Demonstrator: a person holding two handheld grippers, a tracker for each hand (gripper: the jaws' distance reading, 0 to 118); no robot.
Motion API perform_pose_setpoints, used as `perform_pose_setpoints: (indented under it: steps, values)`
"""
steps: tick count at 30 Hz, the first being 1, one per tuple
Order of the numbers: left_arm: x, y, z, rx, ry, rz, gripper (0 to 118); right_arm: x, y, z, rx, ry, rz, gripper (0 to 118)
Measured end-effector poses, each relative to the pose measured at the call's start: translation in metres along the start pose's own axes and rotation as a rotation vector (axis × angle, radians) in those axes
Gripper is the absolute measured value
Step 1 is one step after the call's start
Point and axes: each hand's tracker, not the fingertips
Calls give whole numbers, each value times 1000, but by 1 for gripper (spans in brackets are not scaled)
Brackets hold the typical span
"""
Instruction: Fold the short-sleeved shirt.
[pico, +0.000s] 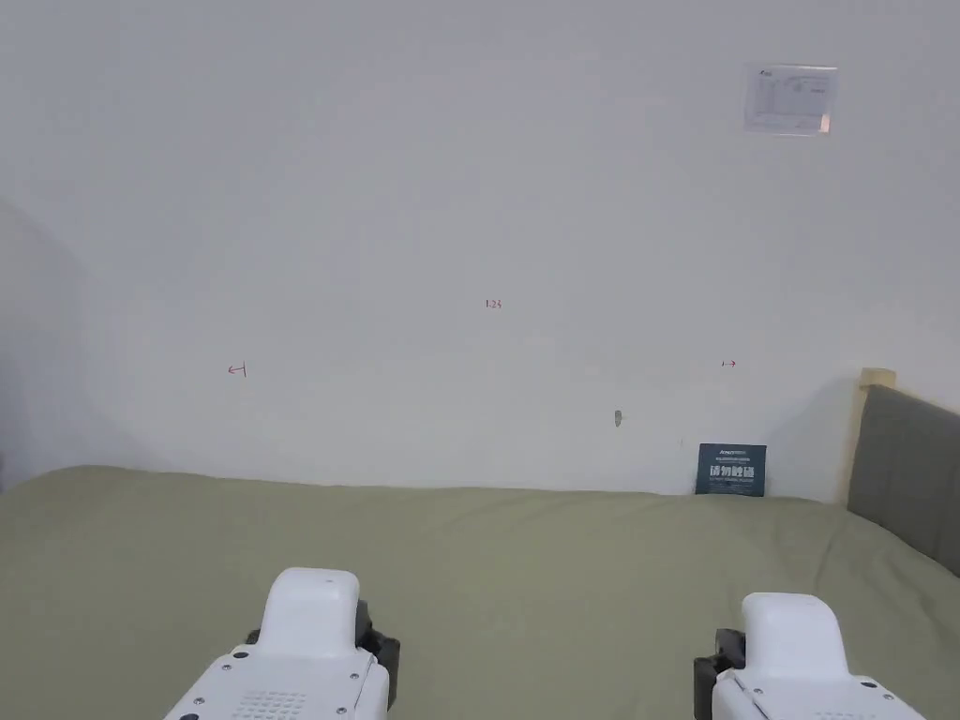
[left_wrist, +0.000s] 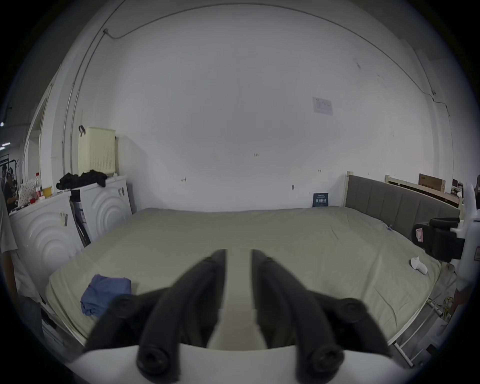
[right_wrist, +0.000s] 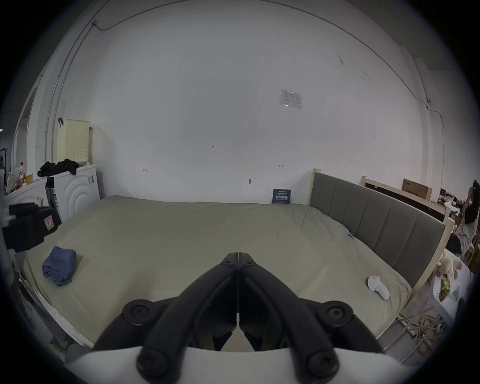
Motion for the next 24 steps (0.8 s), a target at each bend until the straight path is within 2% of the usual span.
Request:
perform_pose_setpoints:
  steps: [3,4,5,6,7,9,11,13,15,18,24]
  values:
    - [-1,16,-3,-37,-18,17,75,0,10,1,-10,10,5,32]
    - [-2,21,-4,-58,-41,30,92,0,15,-1,-13,27,0,79]
    - [-2,25,-5,-51,-64,39,99,1,18,-3,-17,45,-8,110]
    - [-2,27,-6,-39,-72,47,103,1,23,-4,-37,69,-17,118]
    - [-2,30,-6,-30,-68,54,104,5,30,-9,5,44,-18,117]
    - [0,35,-8,-5,-43,50,104,11,38,-20,46,91,-7,118]
    - [-1,40,-9,-3,-26,31,104,11,37,-21,77,126,-40,118]
    - [-4,41,-9,-17,-20,36,104,10,43,-23,74,38,-99,118]
    - [-11,38,-9,-14,-45,87,104,7,44,-19,1,14,-122,118]
    - [-17,32,-16,-41,-31,121,104,6,45,-20,-85,61,-135,118]
    - [-21,19,-26,-88,1,114,104,10,43,-31,-102,54,-146,118]
